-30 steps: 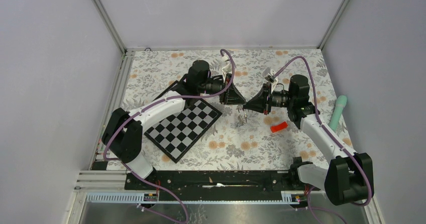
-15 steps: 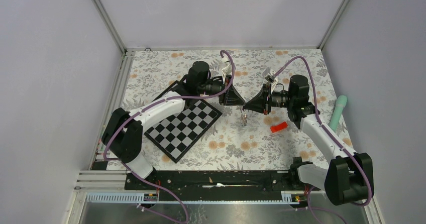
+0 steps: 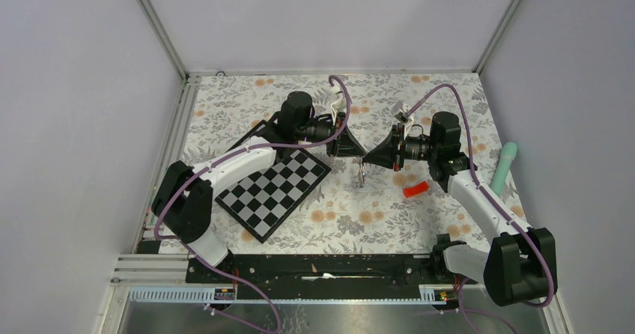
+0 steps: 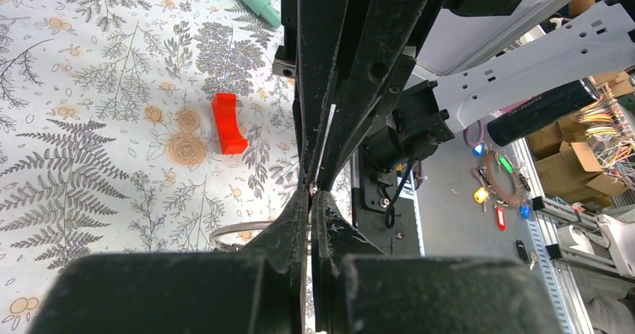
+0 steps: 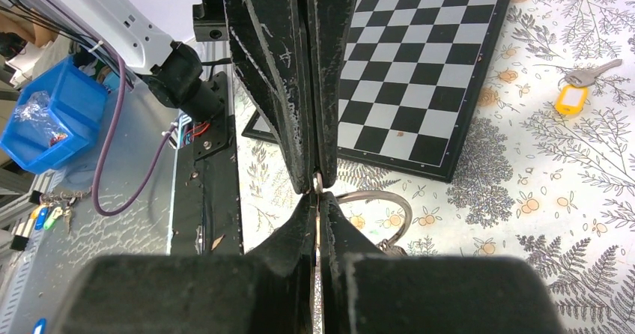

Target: Put the keys on the keyring

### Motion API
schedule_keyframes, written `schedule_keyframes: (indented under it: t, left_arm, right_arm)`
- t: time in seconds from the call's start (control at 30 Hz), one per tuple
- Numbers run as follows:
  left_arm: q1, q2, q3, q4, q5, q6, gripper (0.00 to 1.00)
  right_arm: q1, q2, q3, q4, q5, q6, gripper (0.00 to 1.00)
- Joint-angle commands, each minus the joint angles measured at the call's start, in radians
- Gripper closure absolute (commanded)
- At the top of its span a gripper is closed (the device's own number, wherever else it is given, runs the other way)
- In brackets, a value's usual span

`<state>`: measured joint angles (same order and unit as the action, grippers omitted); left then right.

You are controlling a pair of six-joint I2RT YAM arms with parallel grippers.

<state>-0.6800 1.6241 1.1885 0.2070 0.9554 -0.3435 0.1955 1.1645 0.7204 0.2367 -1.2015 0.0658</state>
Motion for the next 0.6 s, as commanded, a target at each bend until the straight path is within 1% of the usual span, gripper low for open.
schedule_keyframes:
  t: [0.0,0.07,0.1,0.13,0.2,0.23,0.3,0.37,0.47,0.57]
  left_arm:
    - [-0.004,-0.021,0.015,0.013,-0.024,0.028,1.00]
    - [-0.003,-0.025,0.024,-0.022,-0.044,0.056,1.00]
    - [-0.004,-0.030,0.033,-0.045,-0.056,0.075,1.00]
    - [-0.004,-0.032,0.042,-0.069,-0.067,0.097,1.00]
    - [-0.003,-0.036,0.060,-0.105,-0.082,0.126,1.00]
    - [-0.004,-0.036,0.066,-0.121,-0.085,0.138,1.00]
    - [-0.004,-0.038,0.074,-0.135,-0.087,0.152,1.00]
    - [-0.003,-0.041,0.073,-0.138,-0.085,0.161,1.00]
    - [-0.004,-0.045,0.071,-0.144,-0.082,0.178,1.00]
    - [-0.003,-0.050,0.074,-0.153,-0.077,0.194,1.00]
  right_arm:
    - [-0.001,-0.009,0.040,0.029,-0.012,-0.005,1.00]
    - [-0.005,-0.012,0.038,0.023,-0.010,-0.011,1.00]
    - [-0.008,-0.014,0.038,0.018,-0.010,-0.015,0.98]
    - [-0.010,-0.016,0.037,0.011,-0.009,-0.020,0.96]
    - [-0.012,-0.019,0.040,-0.006,-0.010,-0.038,0.88]
    - [-0.014,-0.022,0.041,-0.014,-0.010,-0.046,0.85]
    - [-0.016,-0.025,0.044,-0.038,-0.010,-0.061,0.77]
    - [-0.018,-0.028,0.048,-0.060,-0.010,-0.101,0.71]
    - [-0.026,-0.034,0.054,-0.084,-0.013,-0.123,0.65]
    - [-0.034,-0.039,0.059,-0.102,-0.012,-0.136,0.62]
